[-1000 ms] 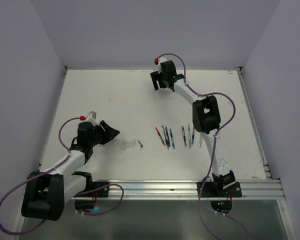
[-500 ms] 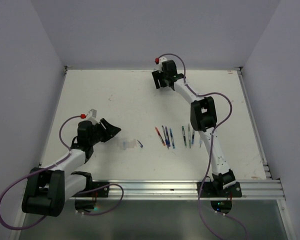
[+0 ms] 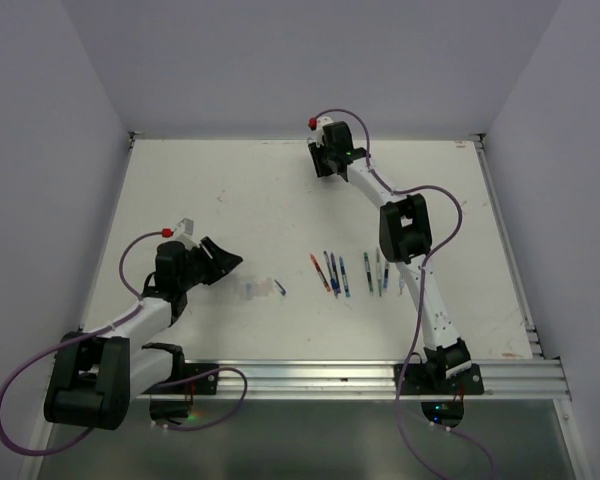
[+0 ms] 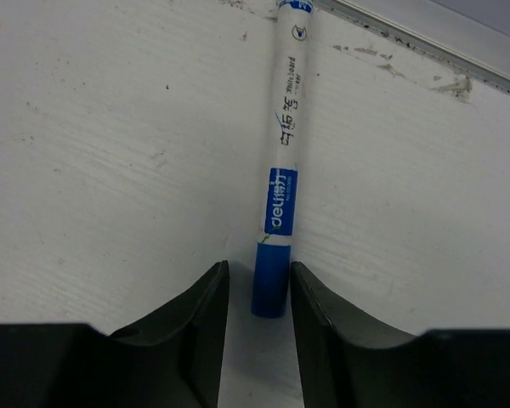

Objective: Open the pen caps

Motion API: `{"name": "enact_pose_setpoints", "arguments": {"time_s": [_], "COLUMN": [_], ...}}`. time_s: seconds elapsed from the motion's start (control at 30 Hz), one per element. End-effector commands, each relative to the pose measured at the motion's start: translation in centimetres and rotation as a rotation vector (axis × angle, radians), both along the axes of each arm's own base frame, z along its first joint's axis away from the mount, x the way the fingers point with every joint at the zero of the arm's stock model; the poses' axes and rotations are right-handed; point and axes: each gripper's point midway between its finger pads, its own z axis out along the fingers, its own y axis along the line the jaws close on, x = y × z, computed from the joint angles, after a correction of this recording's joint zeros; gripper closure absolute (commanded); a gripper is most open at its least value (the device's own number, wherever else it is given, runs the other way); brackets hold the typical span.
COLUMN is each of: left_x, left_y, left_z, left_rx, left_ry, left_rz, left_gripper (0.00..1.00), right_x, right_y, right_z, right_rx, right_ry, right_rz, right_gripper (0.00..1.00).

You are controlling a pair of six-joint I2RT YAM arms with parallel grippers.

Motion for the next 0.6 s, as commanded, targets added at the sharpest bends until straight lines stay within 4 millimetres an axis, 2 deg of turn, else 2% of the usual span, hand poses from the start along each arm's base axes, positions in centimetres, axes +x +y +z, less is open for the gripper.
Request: {"name": "enact_pose_setpoints", "arguments": {"time_s": [0.0,0.07,0.17,0.23,0.27,0.3,0.33,0.37,0.4,0.43,0.5,0.53,0.57], "left_x": [0.5,0.5,0.5,0.5,0.5,0.5,0.4,0.5,0.5,0.5,0.7,0.8,0.9], "left_y": [-0.2,-0.3,-0.4,-0.6,-0.6,-0.6,-0.7,-0.7,-0.7,-0.7,-0.8,-0.9,-0.9], "left_z": [1.1,1.2,1.3,1.6,1.7,1.7,1.8,1.9,2.0,2.2,2.7,3.1,3.3], "left_rx": [-0.019,-0.020,-0.031,-0.045,-0.048,-0.050,-0.058,-0.062,-0.067,-0.070,-0.077,-0.083,-0.088], "left_ry": [-0.052,-0.056,-0.058,-0.062,-0.062,-0.063,-0.061,-0.061,-0.058,-0.061,-0.067,-0.075,-0.078], "left_rz": [-0.010,-0.011,-0.014,-0.017,-0.018,-0.018,-0.016,-0.015,-0.013,-0.013,-0.012,-0.011,-0.011], "left_gripper": [0.49,0.49,0.49,0.49,0.49,0.49,0.49,0.49,0.49,0.49,0.49,0.50,0.49], "right_x": [0.0,0.0,-0.6,-0.6,-0.7,-0.7,-1.0,-1.0,-1.1,-2.2,-2.8,-4.5,-4.9], "right_y": [-0.3,-0.2,0.5,1.0,1.0,1.2,1.3,1.6,1.8,1.8,2.1,1.8,2.0], "right_z": [-1.1,-0.8,-0.8,0.3,0.3,1.3,1.2,1.9,4.2,3.8,5.8,7.5,8.8], "right_rx": [-0.020,-0.026,-0.009,0.013,0.016,0.028,0.036,0.050,0.073,0.091,0.135,0.168,0.188], "right_ry": [0.020,0.016,0.021,0.000,-0.004,-0.016,-0.006,-0.022,-0.054,-0.026,-0.067,-0.064,-0.101], "right_rz": [0.011,0.016,0.080,0.105,0.105,0.111,0.115,0.120,0.125,0.127,0.126,0.120,0.127], "right_gripper": [0.63,0.72,0.79,0.85,0.94,1.00,1.00,1.00,1.00,1.00,1.00,1.00,1.00]}}
